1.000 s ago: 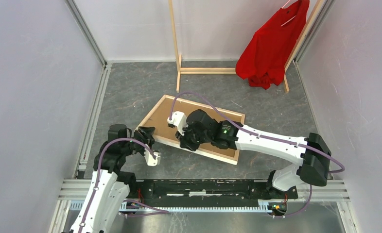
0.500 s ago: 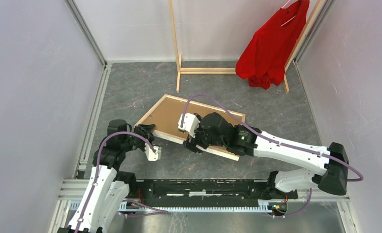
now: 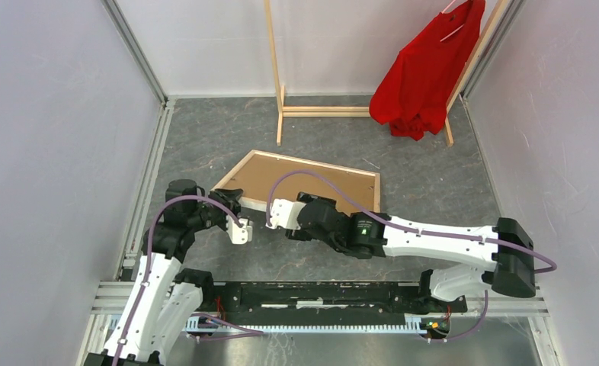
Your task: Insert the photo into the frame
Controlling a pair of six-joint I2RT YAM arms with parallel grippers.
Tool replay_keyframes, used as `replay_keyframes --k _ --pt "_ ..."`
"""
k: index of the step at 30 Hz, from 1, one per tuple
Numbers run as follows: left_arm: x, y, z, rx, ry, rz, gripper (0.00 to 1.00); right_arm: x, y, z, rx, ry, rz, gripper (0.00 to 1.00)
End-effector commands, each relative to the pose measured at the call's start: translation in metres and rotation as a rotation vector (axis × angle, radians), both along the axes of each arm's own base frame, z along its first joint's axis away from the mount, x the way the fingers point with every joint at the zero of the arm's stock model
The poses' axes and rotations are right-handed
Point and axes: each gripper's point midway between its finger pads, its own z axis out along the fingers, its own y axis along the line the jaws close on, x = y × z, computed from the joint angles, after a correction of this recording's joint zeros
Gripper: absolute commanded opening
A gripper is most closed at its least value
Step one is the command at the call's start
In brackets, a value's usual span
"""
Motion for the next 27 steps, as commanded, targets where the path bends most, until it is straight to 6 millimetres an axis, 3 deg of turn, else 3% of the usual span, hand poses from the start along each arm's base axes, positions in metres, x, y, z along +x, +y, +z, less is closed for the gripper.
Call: replay_keyframes --k 1,3,5,6,7,9,11,14,16,21,24,27 --pt "0.002 -0.007 0.037 -0.131 0.007 0.038 0.07 0.030 -0.015 0.021 -0.013 -0.177 -0.160 0.62" --pt "0.004 -0.007 0.043 -0.161 0.022 0.057 0.08 0.033 -0.016 0.033 0.025 -0.208 -0.181 0.51" --pt "0.005 -0.008 0.050 -0.188 0.033 0.075 0.17 0.033 -0.012 0.047 0.075 -0.214 -0.178 0.40" --pt "0.007 -0.008 0.055 -0.216 0.045 0.095 0.32 0.033 -0.010 0.057 0.106 -0.215 -0.177 0.33" --pt "0.009 -0.008 0.060 -0.231 0.047 0.104 0.38 0.033 -0.009 0.063 0.125 -0.214 -0.175 0.31" --pt "0.013 -0.009 0.073 -0.281 0.056 0.134 0.70 0.031 -0.002 0.083 0.184 -0.207 -0.165 0.24" --pt "0.016 -0.008 0.089 -0.340 0.065 0.173 0.77 0.029 0.003 0.103 0.236 -0.190 -0.162 0.15" --pt "0.019 -0.004 0.120 -0.408 0.030 0.219 0.93 0.024 0.019 0.132 0.267 -0.120 -0.136 0.11" --pt "0.023 0.003 0.149 -0.510 0.003 0.295 0.96 0.024 0.027 0.148 0.274 -0.090 -0.130 0.10" --pt "0.025 0.005 0.193 -0.671 0.109 0.394 0.98 0.031 0.050 0.176 0.346 0.089 -0.079 0.11" --pt "0.027 0.001 0.206 -0.731 0.191 0.415 0.98 0.049 0.051 0.171 0.422 0.235 -0.081 0.09" --pt "0.028 -0.003 0.207 -0.743 0.291 0.440 0.98 0.071 0.040 0.147 0.482 0.367 -0.123 0.06"
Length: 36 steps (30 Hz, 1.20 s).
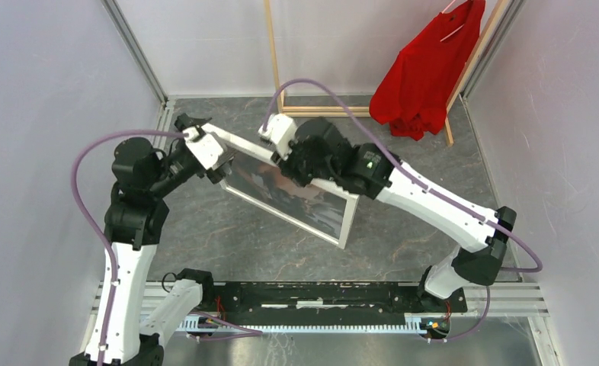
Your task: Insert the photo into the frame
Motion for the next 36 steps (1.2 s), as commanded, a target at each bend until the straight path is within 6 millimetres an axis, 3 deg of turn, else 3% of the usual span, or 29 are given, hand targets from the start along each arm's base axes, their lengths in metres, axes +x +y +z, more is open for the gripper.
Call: replay_keyframes --k 1,8,14,16,21,28,33,36 --pt "0.001 -0.005 0.000 -0.145 0.207 0.032 0.98 0.029 -0.013 0.002 0.204 0.182 -0.041 0.06" --pt "0.009 -0.001 -0.021 -0.144 0.319 0.079 0.99 0.068 -0.052 -0.057 0.248 0.367 -0.137 0.06" --pt "0.029 0.019 -0.065 -0.071 0.453 0.220 0.99 0.084 -0.099 -0.099 0.260 0.450 -0.242 0.02" --pt "0.035 0.027 -0.082 -0.038 0.479 0.266 0.98 0.082 -0.114 -0.117 0.263 0.476 -0.284 0.01" --pt "0.039 0.033 -0.115 0.001 0.545 0.297 0.98 0.080 -0.144 -0.136 0.314 0.515 -0.375 0.00" --pt "0.032 0.036 -0.163 0.076 0.636 0.280 0.99 0.068 -0.169 -0.162 0.338 0.564 -0.443 0.00" --pt "0.024 0.048 -0.209 0.175 0.717 0.308 0.98 0.048 -0.181 -0.201 0.371 0.625 -0.531 0.00" --pt "0.022 0.053 -0.226 0.207 0.751 0.321 0.97 0.037 -0.198 -0.227 0.390 0.639 -0.646 0.00"
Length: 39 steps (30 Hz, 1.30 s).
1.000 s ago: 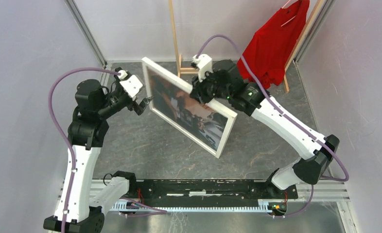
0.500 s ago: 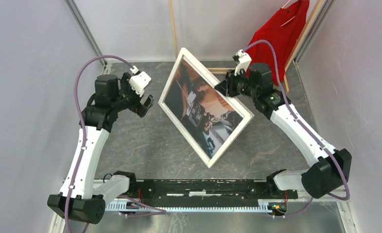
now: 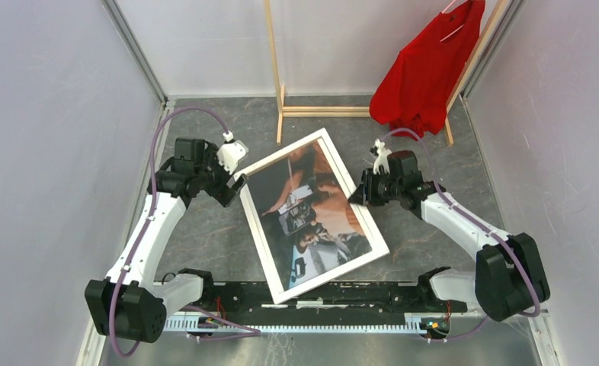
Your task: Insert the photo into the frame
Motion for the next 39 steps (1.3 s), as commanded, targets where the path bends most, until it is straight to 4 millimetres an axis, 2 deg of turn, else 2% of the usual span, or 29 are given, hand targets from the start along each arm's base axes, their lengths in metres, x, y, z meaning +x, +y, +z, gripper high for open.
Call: replay_keyframes --k 1,6,12,17,21,25,27,28,29,30,35,39 --pt "-0.001 0.013 -0.021 0.080 0.025 -0.013 0.97 -0.002 -0.025 -0.020 -0.039 -0.035 -0.131 0.00" --pt "0.000 0.011 -0.024 0.070 0.023 -0.018 0.97 -0.007 -0.058 -0.055 -0.092 -0.008 -0.264 0.00" --pt "0.004 0.008 -0.018 0.052 0.007 -0.014 0.97 0.004 -0.071 -0.078 -0.168 0.018 -0.294 0.03" --pt "0.003 0.006 -0.016 0.033 0.008 -0.013 0.97 0.022 -0.076 -0.085 -0.164 0.019 -0.351 0.03" --pt "0.003 0.006 -0.014 0.034 0.002 -0.012 0.96 0.041 -0.074 -0.079 -0.169 -0.009 -0.344 0.12" --pt "0.003 0.005 -0.012 0.030 0.000 -0.015 0.97 0.059 -0.073 -0.071 -0.193 -0.035 -0.329 0.26" --pt "0.004 0.005 -0.012 0.027 0.004 -0.015 0.97 0.063 -0.070 -0.070 -0.205 -0.032 -0.295 0.42" --pt "0.004 0.004 -0.012 0.025 0.006 -0.014 0.97 0.061 -0.070 -0.071 -0.221 -0.014 -0.276 0.58" --pt "0.003 0.004 -0.013 0.024 0.008 -0.013 0.97 0.062 -0.071 -0.069 -0.237 -0.019 -0.263 0.95" --pt "0.003 0.004 -0.013 0.021 0.011 -0.010 0.97 0.062 -0.073 -0.068 -0.255 -0.020 -0.257 0.98" --pt "0.004 0.001 -0.016 -0.004 0.021 0.007 1.00 0.061 -0.095 -0.049 -0.346 -0.082 -0.304 0.98" --pt "0.013 0.003 -0.016 -0.035 0.016 0.071 1.00 0.061 -0.125 -0.027 -0.426 -0.199 -0.436 0.98"
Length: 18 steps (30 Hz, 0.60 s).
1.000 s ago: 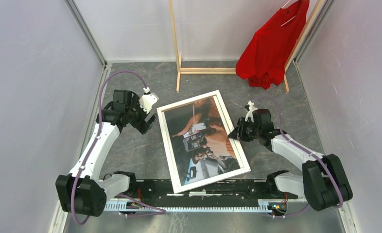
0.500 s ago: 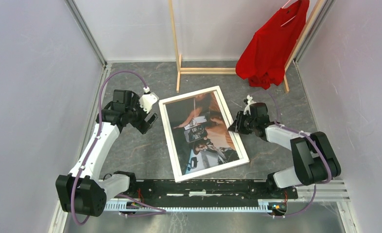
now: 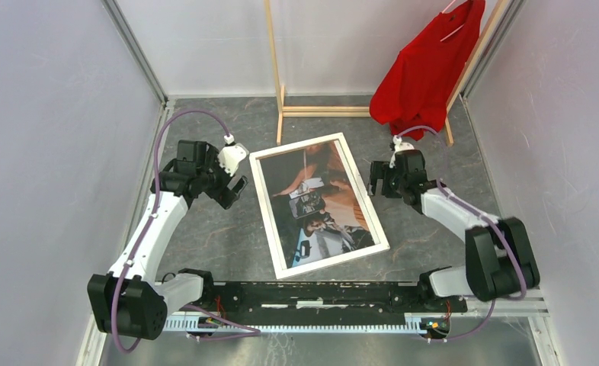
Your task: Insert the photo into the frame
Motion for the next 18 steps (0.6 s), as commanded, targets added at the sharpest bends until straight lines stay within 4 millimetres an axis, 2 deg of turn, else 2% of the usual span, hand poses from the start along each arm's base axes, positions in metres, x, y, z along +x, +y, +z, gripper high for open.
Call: replay_keyframes --k 1,3,7,9,11,13,17,18 --pt "0.022 -0.002 0.011 -0.074 -0.050 0.087 1.00 0.002 -0.043 0.037 -0.135 -0.191 -0.146 0.98" --pt "0.035 0.009 0.007 -0.105 -0.064 0.169 1.00 -0.002 -0.059 0.050 -0.146 -0.306 -0.237 0.98" --pt "0.069 0.038 -0.004 -0.214 -0.159 0.384 1.00 -0.023 -0.117 0.057 -0.268 -0.451 -0.519 0.98" --pt "0.086 0.055 -0.009 -0.277 -0.234 0.477 1.00 -0.040 -0.141 0.044 -0.360 -0.504 -0.593 0.98" --pt "0.094 0.060 -0.017 -0.337 -0.268 0.516 1.00 -0.057 -0.161 0.033 -0.428 -0.503 -0.687 0.98" --pt "0.098 0.059 -0.021 -0.397 -0.325 0.520 1.00 -0.065 -0.171 0.026 -0.477 -0.481 -0.714 0.98" --pt "0.094 0.052 -0.020 -0.564 -0.503 0.552 1.00 -0.059 -0.173 0.031 -0.492 -0.512 -0.693 0.98" --pt "0.092 0.051 -0.025 -0.591 -0.507 0.561 1.00 -0.058 -0.173 0.031 -0.492 -0.523 -0.685 0.98"
